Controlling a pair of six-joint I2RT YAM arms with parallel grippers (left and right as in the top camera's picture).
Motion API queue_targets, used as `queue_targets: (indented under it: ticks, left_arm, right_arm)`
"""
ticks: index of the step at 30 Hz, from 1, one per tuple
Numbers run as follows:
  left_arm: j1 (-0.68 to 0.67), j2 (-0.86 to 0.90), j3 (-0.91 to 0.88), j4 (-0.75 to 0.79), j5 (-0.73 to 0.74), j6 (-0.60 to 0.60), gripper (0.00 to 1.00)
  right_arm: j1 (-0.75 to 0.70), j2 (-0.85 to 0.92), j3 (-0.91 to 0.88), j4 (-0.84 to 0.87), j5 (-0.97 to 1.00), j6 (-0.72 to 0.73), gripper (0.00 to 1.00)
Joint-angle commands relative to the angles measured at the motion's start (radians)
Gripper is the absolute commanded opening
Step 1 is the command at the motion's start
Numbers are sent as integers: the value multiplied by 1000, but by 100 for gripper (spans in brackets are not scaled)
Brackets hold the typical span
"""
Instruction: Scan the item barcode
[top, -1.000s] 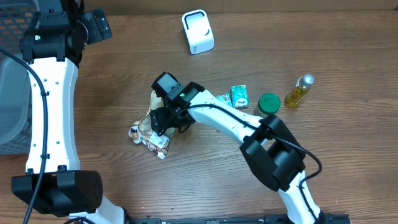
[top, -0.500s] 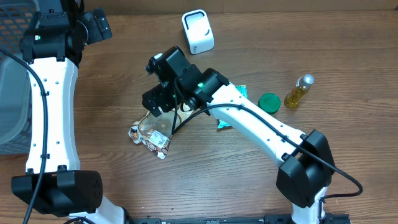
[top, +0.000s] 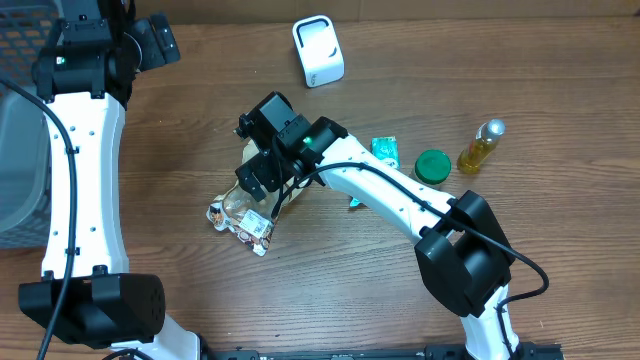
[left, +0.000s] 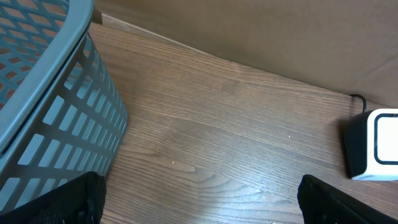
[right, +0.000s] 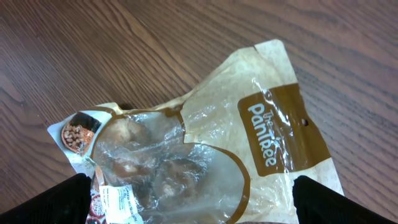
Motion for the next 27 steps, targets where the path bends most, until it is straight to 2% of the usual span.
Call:
queue_targets:
  ticks: [1, 27]
  left_arm:
    - [5, 3, 9, 1, -9, -14, 99]
    - [5, 3, 9, 1, -9, -14, 100]
  right_arm:
    - [-10, -1, -3, 17, 10, -13, 100]
    - [-29, -1, -3, 45, 21, -19, 100]
